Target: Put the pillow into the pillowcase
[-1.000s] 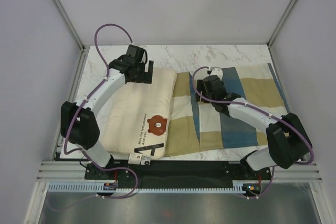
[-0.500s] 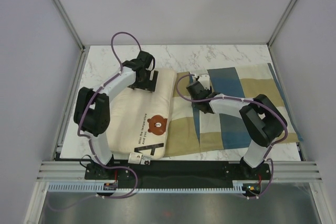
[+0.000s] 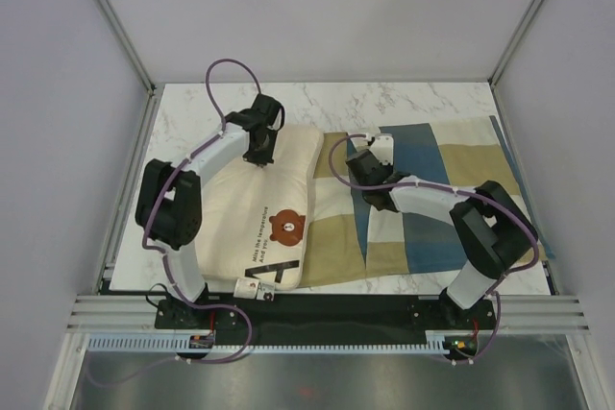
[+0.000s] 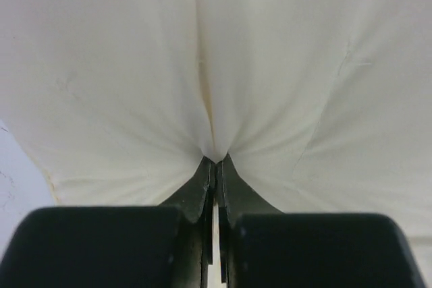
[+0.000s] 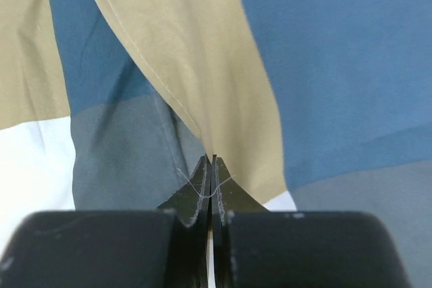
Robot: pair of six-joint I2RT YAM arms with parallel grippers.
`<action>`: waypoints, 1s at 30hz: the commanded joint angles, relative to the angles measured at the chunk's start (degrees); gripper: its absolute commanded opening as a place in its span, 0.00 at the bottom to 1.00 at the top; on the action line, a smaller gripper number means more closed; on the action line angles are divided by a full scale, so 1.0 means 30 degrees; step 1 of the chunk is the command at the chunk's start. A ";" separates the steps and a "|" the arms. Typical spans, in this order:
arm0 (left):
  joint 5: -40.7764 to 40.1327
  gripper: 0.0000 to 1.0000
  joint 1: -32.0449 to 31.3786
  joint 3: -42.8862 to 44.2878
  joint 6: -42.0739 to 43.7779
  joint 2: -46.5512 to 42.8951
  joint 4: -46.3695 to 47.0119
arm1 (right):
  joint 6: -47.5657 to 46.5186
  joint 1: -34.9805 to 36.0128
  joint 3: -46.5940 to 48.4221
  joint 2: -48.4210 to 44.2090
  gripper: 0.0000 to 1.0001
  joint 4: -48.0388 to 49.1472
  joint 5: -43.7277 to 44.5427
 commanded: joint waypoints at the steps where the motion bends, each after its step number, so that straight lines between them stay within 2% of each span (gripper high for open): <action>1: -0.0984 0.02 -0.0518 -0.1338 0.1427 -0.1574 0.2277 | 0.0728 -0.0341 -0.0825 -0.1997 0.00 0.1354 0.0790; 4: -0.2687 0.02 -0.1221 -0.1838 0.3039 -0.2718 0.2690 | 0.1197 -0.1248 -0.1266 -0.2293 0.00 0.1532 -0.0553; 5: -0.2748 0.02 -0.1341 -0.1839 0.4898 -0.2953 0.2719 | 0.1227 -0.1656 -0.1470 -0.2410 0.00 0.1822 -0.0906; 8: -0.3827 0.02 -0.2043 -0.1751 0.7453 -0.4210 0.2690 | 0.1286 -0.1777 -0.1763 -0.2674 0.00 0.2205 -0.1612; 10: -0.4794 0.07 -0.2336 -0.1664 0.8107 -0.5320 0.2632 | 0.1286 -0.1778 -0.1910 -0.2995 0.00 0.2497 -0.1671; 12: -0.5822 0.05 -0.2425 -0.1343 0.9015 -0.6144 0.2631 | 0.1314 -0.1778 -0.2145 -0.3230 0.00 0.2674 -0.1613; 13: -0.5796 0.02 -0.2426 -0.1254 0.9395 -0.7222 0.2690 | 0.1315 -0.1807 -0.2204 -0.3435 0.00 0.2733 -0.1584; 17: -0.2848 0.02 -0.2426 -0.1282 1.3489 -1.0268 0.2866 | 0.1402 -0.1836 -0.2614 -0.3817 0.00 0.2968 -0.1642; 18: -0.2430 0.02 -0.2455 -0.1224 1.3645 -1.0627 0.2866 | 0.1403 -0.1836 -0.2614 -0.3847 0.00 0.2968 -0.1671; 19: -0.2368 0.13 -0.2484 -0.1107 1.3444 -1.0834 0.2634 | 0.1345 -0.1865 -0.2585 -0.3847 0.00 0.2997 -0.1758; 21: -0.2484 0.48 -0.2484 -0.1018 1.1807 -1.0953 0.2165 | 0.1344 -0.1924 -0.2556 -0.3847 0.00 0.2968 -0.1993; 22: -0.2717 0.80 -0.2455 -0.1221 1.1134 -1.0895 0.1960 | 0.1344 -0.1924 -0.2556 -0.3876 0.00 0.2997 -0.2052; 23: -0.3386 0.99 -0.2455 -0.1543 0.9677 -1.0808 0.1726 | 0.1315 -0.1924 -0.2614 -0.3876 0.00 0.2968 -0.2081; 25: -0.3569 1.00 -0.2280 -0.2655 0.8234 -1.0602 0.1461 | 0.1256 -0.1924 -0.2644 -0.3876 0.00 0.2997 -0.2111; 27: -0.3686 1.00 -0.1960 -0.3973 0.5512 -1.0602 0.1489 | 0.1286 -0.1924 -0.2673 -0.3818 0.00 0.2968 -0.2169; 30: -0.2749 1.00 -0.1316 -0.5643 0.3250 -1.0660 0.1779 | 0.1286 -0.1924 -0.2702 -0.3759 0.00 0.2997 -0.2286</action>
